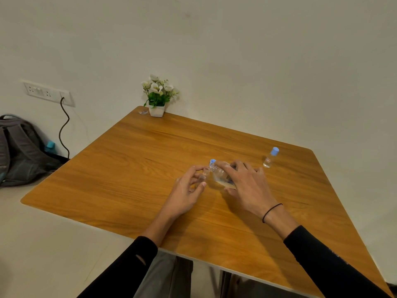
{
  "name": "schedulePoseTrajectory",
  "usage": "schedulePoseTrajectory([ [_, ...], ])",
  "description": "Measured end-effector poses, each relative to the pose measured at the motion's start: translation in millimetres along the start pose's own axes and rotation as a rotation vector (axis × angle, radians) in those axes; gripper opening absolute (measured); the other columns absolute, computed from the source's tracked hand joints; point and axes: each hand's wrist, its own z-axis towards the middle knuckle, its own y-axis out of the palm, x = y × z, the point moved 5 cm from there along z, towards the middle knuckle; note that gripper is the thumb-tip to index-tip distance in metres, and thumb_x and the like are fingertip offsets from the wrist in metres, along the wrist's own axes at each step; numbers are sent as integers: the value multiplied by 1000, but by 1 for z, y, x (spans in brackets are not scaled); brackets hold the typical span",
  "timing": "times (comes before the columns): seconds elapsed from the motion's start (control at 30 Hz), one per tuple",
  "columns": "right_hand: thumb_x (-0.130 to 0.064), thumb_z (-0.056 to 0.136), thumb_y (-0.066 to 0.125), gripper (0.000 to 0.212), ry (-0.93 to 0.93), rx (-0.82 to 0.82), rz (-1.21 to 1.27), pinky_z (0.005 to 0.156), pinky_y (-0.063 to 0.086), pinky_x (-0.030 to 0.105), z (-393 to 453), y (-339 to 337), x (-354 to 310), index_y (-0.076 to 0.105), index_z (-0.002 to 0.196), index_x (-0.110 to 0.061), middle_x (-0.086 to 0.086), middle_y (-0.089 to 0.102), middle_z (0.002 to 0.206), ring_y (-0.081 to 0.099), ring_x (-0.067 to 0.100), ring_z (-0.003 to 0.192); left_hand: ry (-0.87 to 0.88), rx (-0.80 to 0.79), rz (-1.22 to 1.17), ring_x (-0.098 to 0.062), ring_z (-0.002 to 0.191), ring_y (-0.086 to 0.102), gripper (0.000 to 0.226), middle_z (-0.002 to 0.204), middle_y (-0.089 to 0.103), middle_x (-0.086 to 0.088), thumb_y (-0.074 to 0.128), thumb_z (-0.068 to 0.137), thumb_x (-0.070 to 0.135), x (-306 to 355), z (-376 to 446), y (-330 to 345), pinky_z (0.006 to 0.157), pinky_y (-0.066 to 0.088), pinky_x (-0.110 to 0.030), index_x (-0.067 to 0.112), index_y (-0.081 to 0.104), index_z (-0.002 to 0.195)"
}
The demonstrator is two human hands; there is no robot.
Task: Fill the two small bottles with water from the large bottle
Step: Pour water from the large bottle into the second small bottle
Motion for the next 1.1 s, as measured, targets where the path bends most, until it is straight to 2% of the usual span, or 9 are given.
schedulePoseTrajectory([
  [0.13, -41, 88, 79, 90, -3, -13, -17, 89, 43, 45, -1, -2, 1, 21, 156, -52, -2, 55, 132, 54, 21, 115, -6, -18, 0, -8, 116, 73, 46, 117, 71, 4, 69, 104, 5, -1, -1, 0, 90, 68, -42, 23, 61, 146],
  [0.5, -41, 89, 77, 86, -27, -7, -92, 83, 40, 43, 2, -10, 0, 22, 155, -51, -3, 56, 127, 52, 21, 111, 12, -15, 19, -9, 115, 72, 46, 115, 69, 2, 69, 104, 3, 3, -3, -1, 89, 68, -38, 19, 61, 147],
  [0.6, -41, 89, 77, 86, -34, -7, -101, 81, 39, 43, 3, -11, 0, 23, 155, -51, -3, 56, 125, 52, 21, 109, 15, -3, 22, -13, 115, 73, 47, 112, 68, 4, 69, 103, 1, 3, -3, -1, 84, 66, -30, 19, 62, 146],
  [0.73, -40, 87, 80, 88, -42, -3, -123, 80, 37, 43, 4, -12, 0, 24, 154, -51, -3, 58, 125, 54, 22, 109, 24, 0, 31, -8, 112, 73, 47, 110, 69, 12, 69, 102, 2, 5, -3, -1, 77, 61, -18, 19, 62, 145],
  [1.1, -40, 91, 75, 82, -60, -20, -147, 87, 38, 47, 6, -17, -1, 25, 155, -50, 0, 54, 137, 52, 23, 117, 7, -9, 51, -8, 109, 73, 45, 110, 69, 8, 69, 103, 3, 6, -4, -1, 83, 65, -34, 20, 62, 144],
])
